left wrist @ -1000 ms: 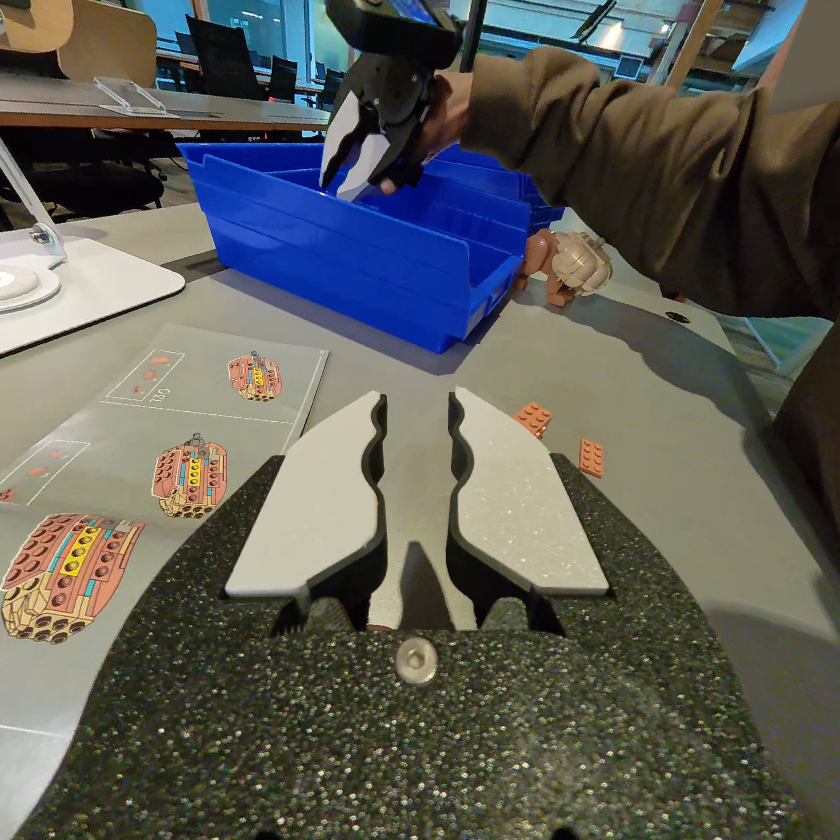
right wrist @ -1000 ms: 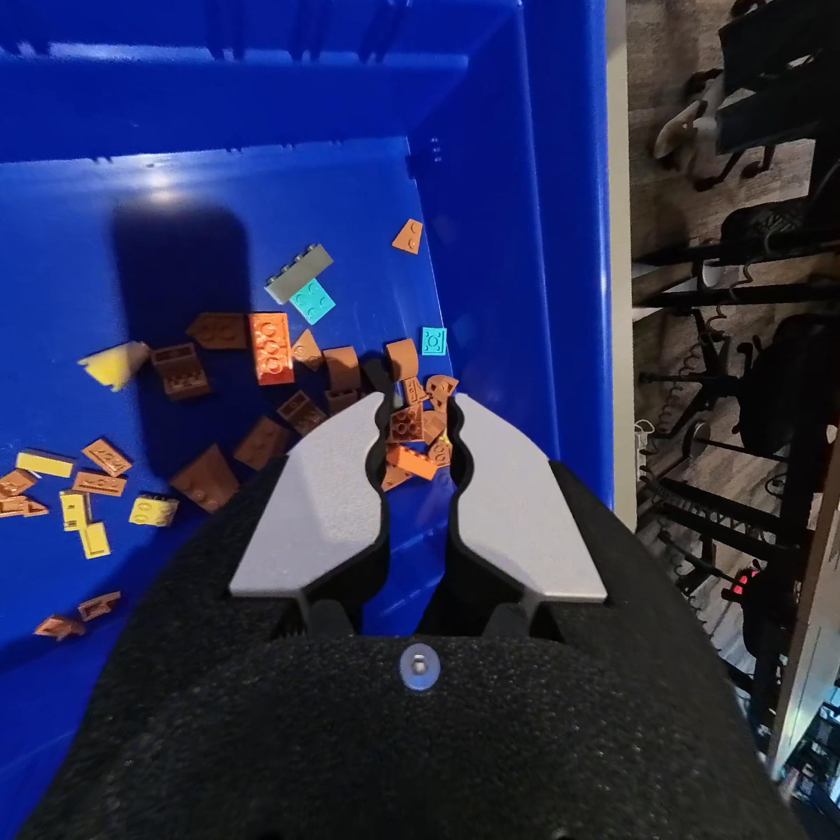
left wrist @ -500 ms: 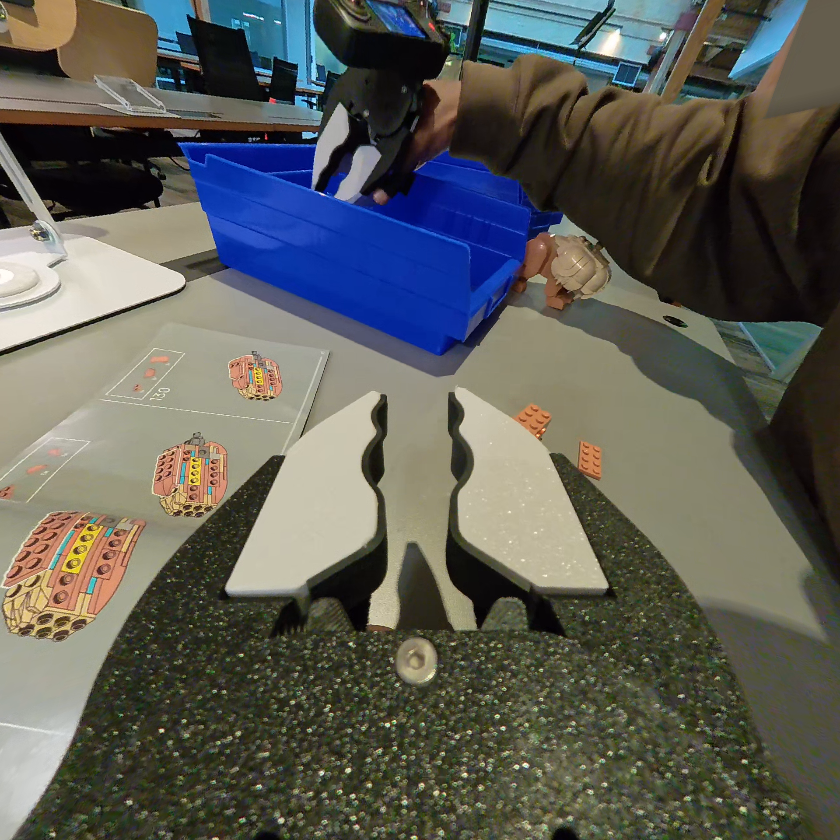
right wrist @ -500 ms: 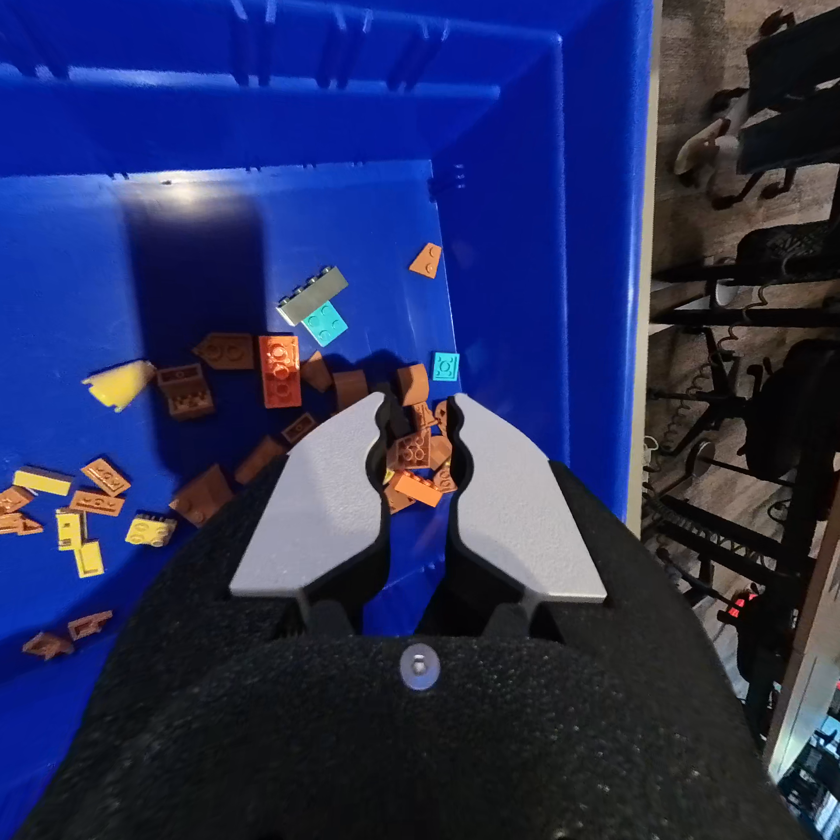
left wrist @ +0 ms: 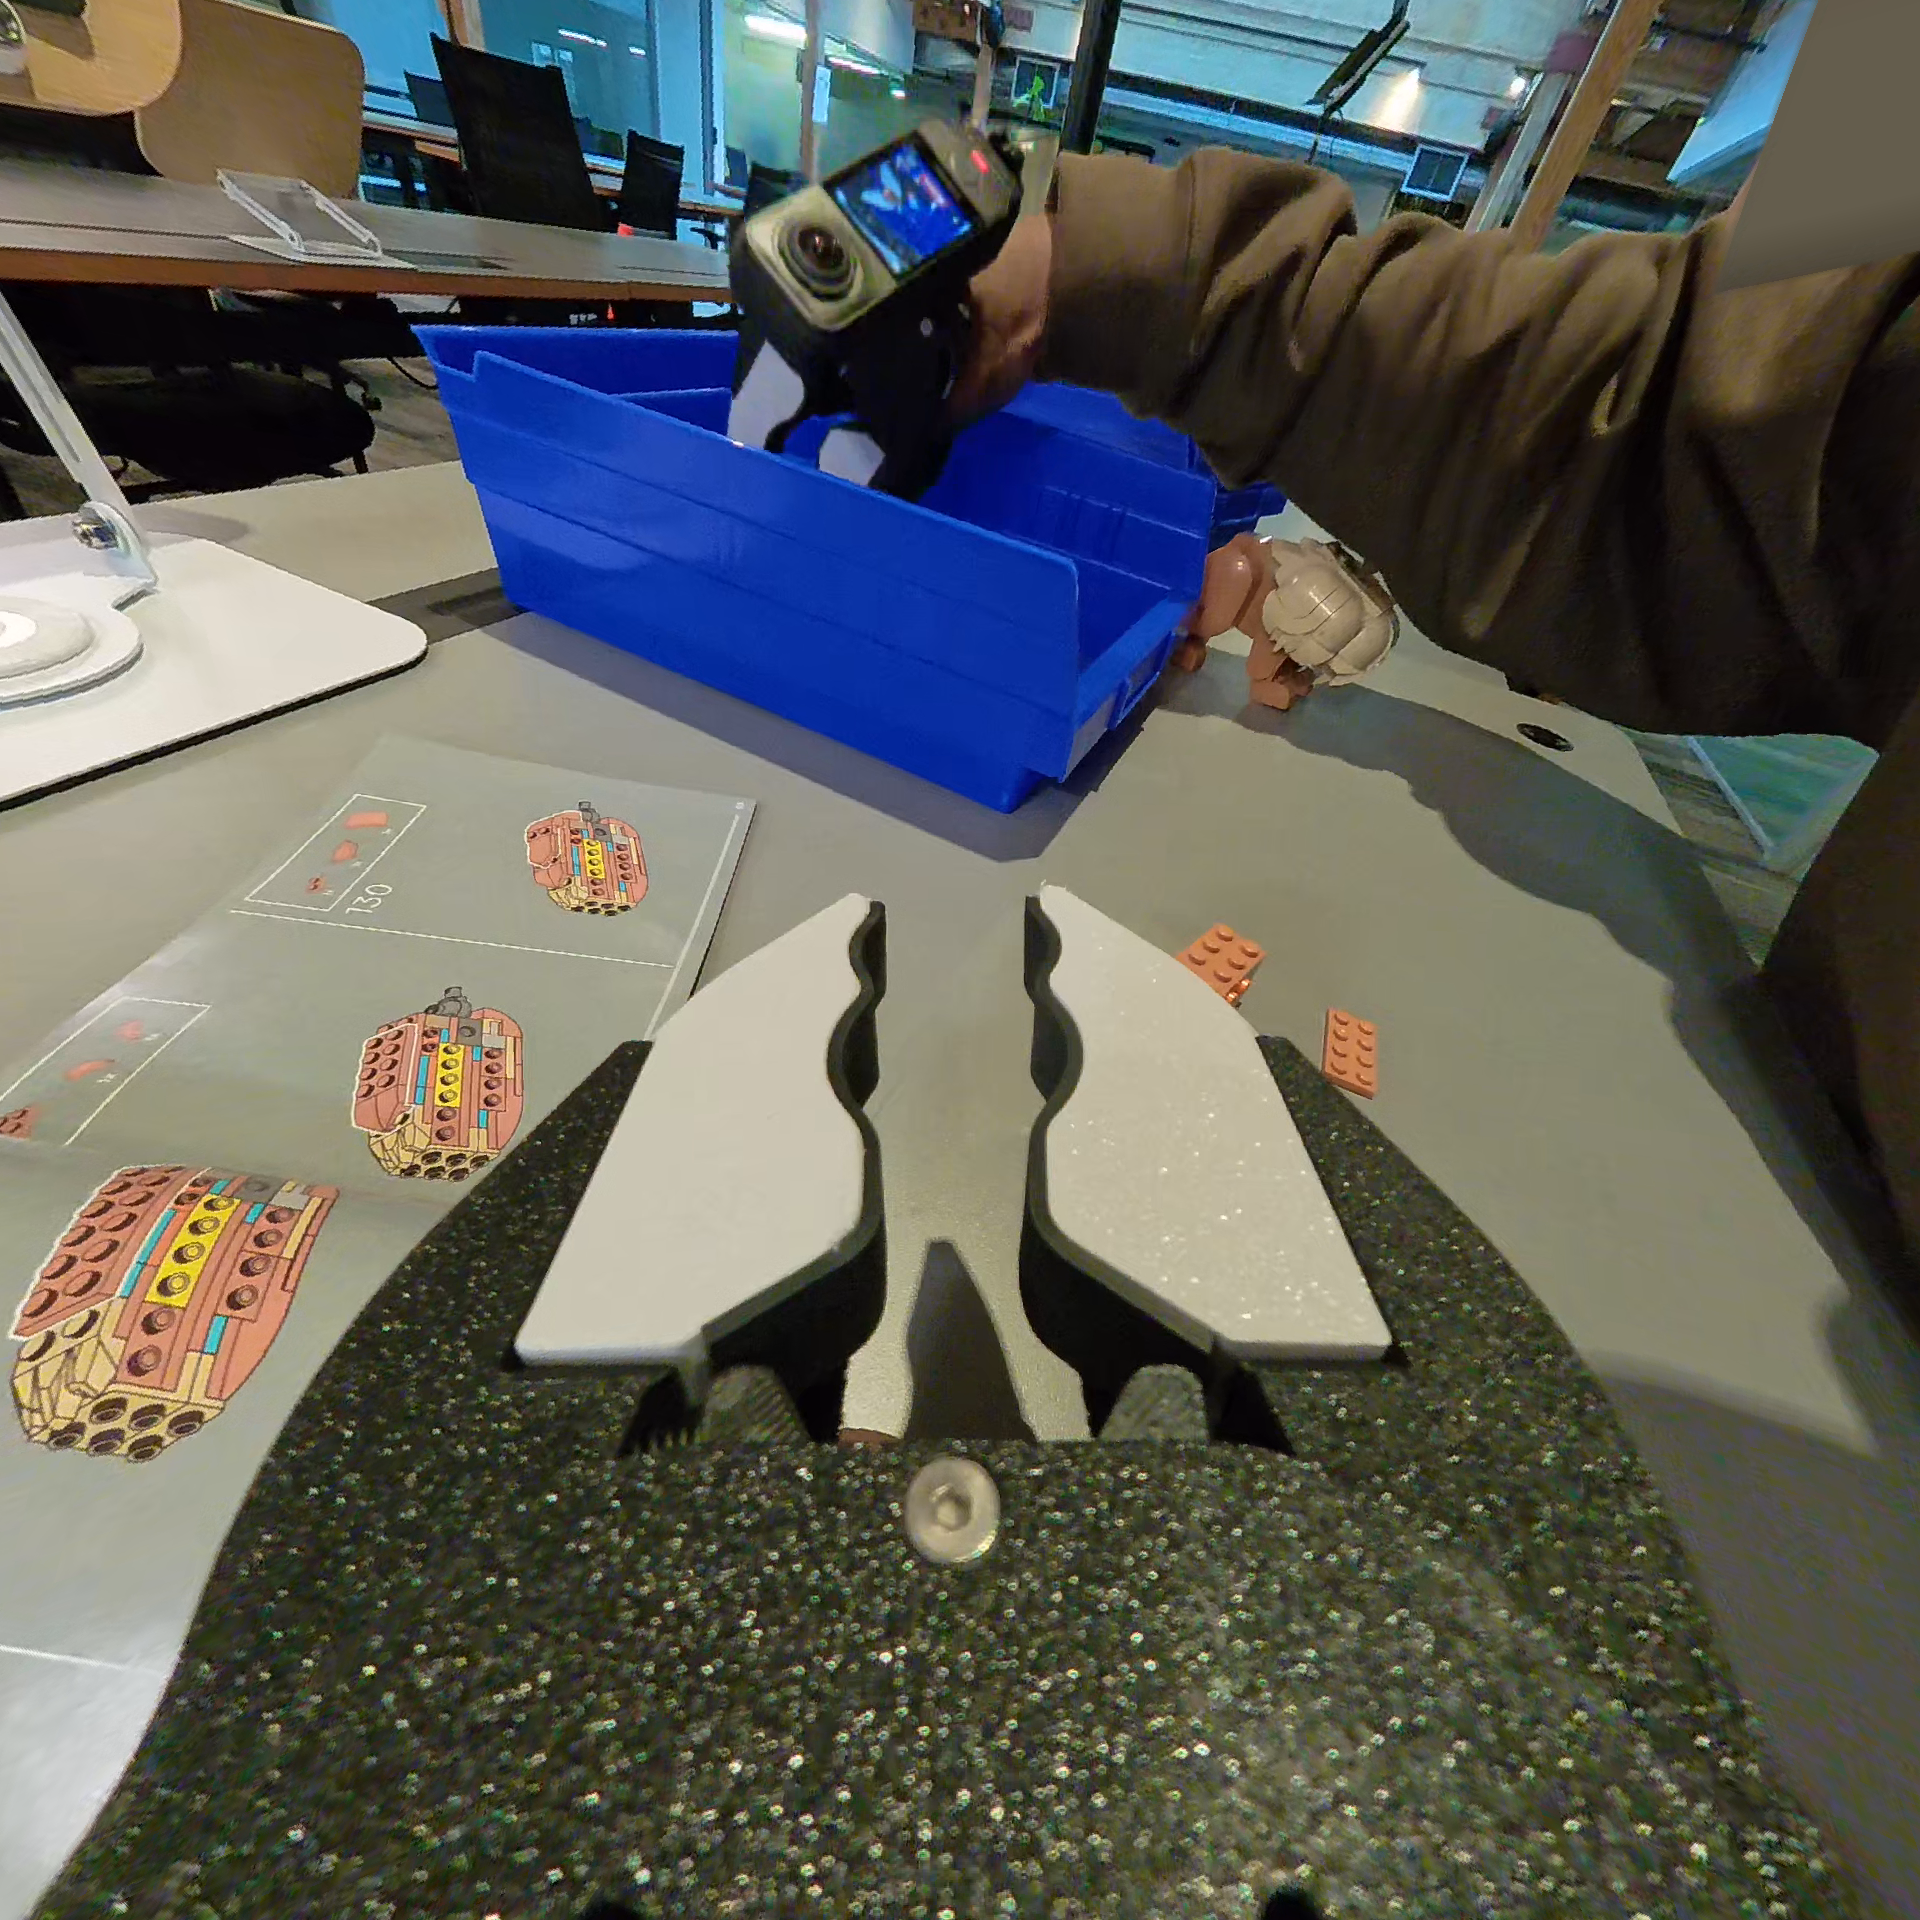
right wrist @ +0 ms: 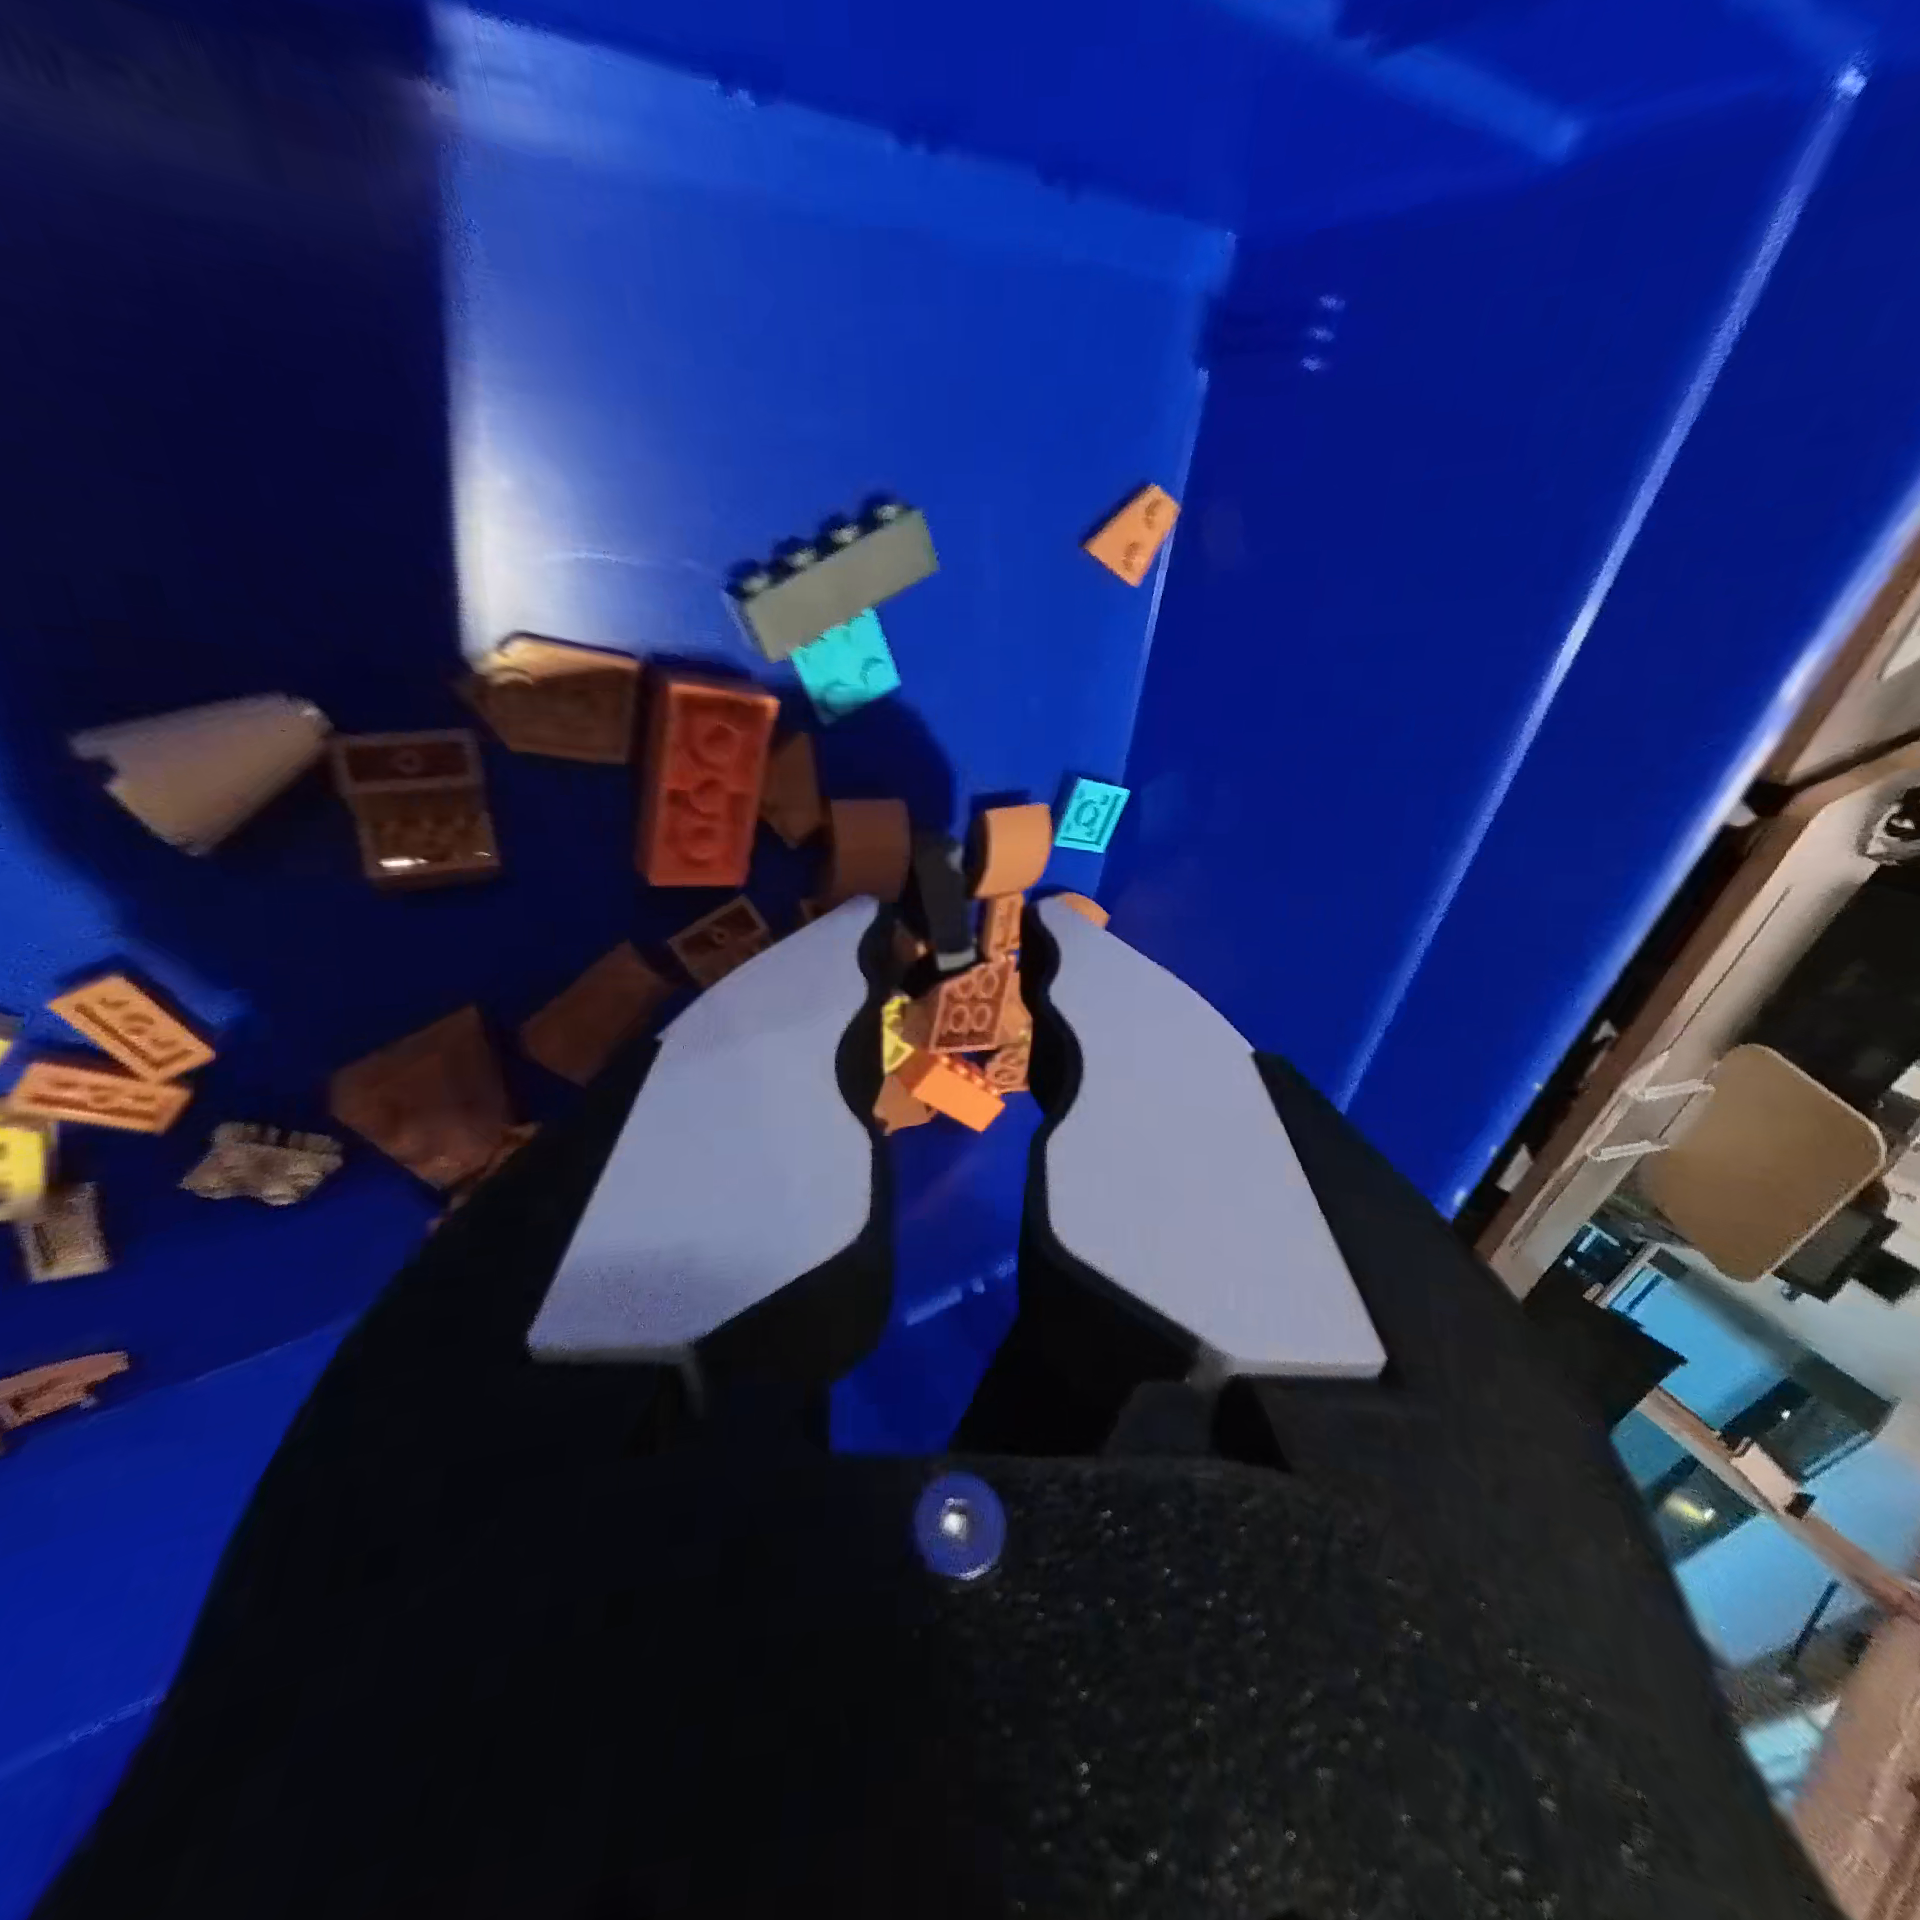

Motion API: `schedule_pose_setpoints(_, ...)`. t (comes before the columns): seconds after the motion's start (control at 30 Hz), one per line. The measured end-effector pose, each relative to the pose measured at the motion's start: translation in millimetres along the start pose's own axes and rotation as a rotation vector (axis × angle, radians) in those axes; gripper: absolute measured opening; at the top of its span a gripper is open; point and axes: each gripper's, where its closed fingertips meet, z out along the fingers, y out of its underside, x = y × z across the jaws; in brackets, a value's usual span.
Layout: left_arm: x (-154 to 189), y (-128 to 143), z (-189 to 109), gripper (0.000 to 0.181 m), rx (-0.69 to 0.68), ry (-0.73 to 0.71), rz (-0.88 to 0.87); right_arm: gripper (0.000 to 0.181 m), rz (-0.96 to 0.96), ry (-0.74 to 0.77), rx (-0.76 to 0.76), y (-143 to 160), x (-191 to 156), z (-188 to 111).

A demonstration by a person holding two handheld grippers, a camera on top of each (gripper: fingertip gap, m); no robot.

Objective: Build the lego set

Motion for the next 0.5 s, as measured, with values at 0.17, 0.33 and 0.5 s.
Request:
schedule_pose_setpoints(0.17,0,0,0,0.025,-0.002,0.001,0.003,0.024,-0.036,-0.028,-0.011,-9,-11,4)
schedule_pose_setpoints(0.33,0,0,0,0.025,-0.001,0.0,0.002,0.024,-0.049,-0.038,0.011,-24,-19,7)
schedule_pose_setpoints(0.5,0,0,0,0.025,-0.001,0.0,0.002,0.026,-0.01,-0.045,0.109,-48,-19,-2)
